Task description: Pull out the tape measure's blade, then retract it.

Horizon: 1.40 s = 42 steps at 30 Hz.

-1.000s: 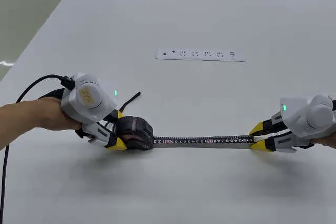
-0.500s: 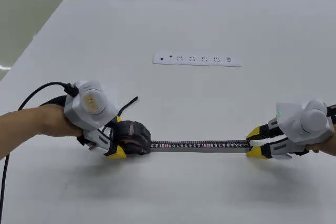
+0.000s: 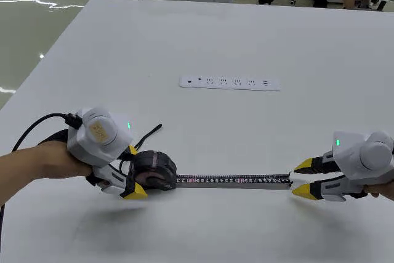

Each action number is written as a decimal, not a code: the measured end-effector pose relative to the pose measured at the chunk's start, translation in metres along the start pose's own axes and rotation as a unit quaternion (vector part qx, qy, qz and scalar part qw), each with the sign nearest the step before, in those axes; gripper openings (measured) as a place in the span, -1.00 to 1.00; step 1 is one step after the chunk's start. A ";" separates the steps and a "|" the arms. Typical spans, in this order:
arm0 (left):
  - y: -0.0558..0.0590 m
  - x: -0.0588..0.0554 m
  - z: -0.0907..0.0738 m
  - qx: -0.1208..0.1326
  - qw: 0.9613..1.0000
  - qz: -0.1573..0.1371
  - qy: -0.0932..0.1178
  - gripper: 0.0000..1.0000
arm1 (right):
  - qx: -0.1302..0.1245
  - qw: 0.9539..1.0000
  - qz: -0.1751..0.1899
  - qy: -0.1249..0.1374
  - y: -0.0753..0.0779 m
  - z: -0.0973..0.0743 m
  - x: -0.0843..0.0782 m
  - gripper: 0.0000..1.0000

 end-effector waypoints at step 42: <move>0.059 -0.020 -0.057 0.150 0.968 -0.190 0.072 0.54 | -0.099 0.983 0.138 0.064 -0.078 -0.026 0.010 0.49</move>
Point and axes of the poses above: the centre of the closed fingertips' face, and the gripper's own axes: z roughly forward along the fingers, y roughly to its right, x roughly out of its top, the point moved 7 cm from there along -z, roughly backward along the fingers, and after that the axes turned 12 degrees about x, right-handed, at the moved point
